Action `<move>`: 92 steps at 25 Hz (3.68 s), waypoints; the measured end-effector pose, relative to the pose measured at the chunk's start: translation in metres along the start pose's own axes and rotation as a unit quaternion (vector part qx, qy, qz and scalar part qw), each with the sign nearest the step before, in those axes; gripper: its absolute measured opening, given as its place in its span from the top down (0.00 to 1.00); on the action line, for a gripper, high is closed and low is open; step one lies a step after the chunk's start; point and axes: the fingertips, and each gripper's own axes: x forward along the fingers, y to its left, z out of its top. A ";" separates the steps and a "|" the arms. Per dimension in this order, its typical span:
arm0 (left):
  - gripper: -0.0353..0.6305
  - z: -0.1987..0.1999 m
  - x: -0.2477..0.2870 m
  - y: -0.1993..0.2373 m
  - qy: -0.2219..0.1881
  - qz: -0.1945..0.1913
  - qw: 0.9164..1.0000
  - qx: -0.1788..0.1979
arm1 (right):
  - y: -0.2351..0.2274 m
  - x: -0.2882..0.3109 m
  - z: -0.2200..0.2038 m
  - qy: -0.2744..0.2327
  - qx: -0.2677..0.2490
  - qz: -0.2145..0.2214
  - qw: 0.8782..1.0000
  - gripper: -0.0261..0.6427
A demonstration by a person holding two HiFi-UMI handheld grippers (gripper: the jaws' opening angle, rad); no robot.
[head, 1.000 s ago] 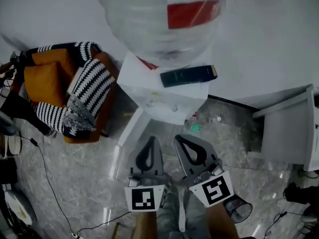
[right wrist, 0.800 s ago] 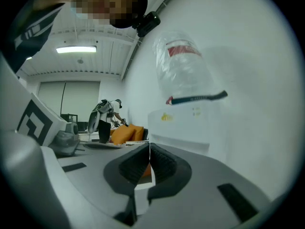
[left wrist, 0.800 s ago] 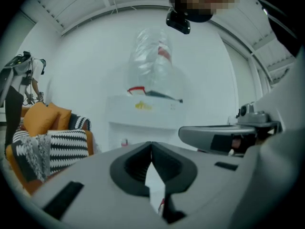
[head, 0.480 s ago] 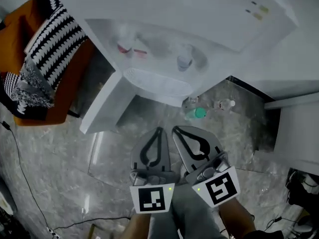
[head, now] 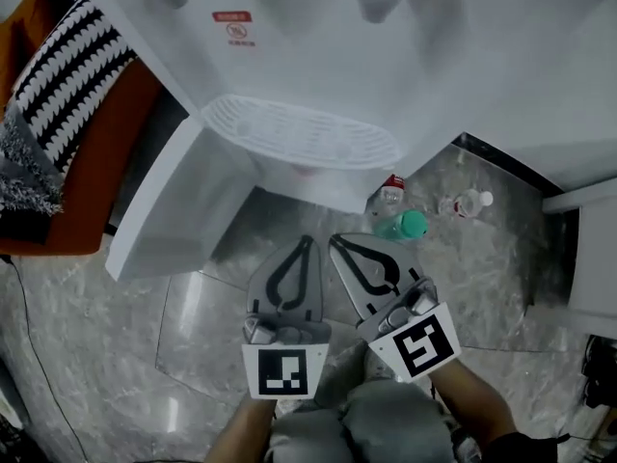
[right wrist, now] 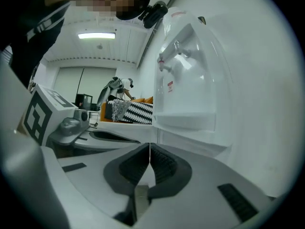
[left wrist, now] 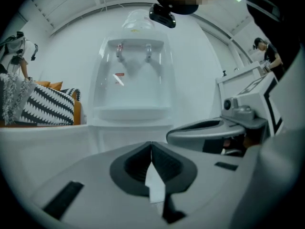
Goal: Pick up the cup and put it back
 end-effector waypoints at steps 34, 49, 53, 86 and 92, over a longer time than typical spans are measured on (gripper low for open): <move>0.93 -0.112 0.023 0.074 -0.001 0.079 0.996 -0.042 | -0.059 0.112 -0.191 0.028 0.119 -0.084 0.989 0.38; 0.93 -0.129 0.012 0.092 0.018 0.080 0.995 -0.059 | -0.104 0.181 -0.238 0.075 0.067 -0.155 0.983 0.38; 0.93 -0.138 0.010 0.096 0.029 0.091 0.994 -0.049 | -0.112 0.186 -0.240 0.072 0.078 -0.170 0.980 0.41; 0.93 -0.103 -0.010 0.065 -0.005 0.067 0.997 -0.037 | 0.015 0.035 -0.098 0.001 0.086 0.002 0.996 0.42; 0.93 -0.084 -0.027 0.056 0.016 0.051 0.998 -0.038 | 0.025 0.027 -0.068 0.002 0.096 0.043 0.994 0.42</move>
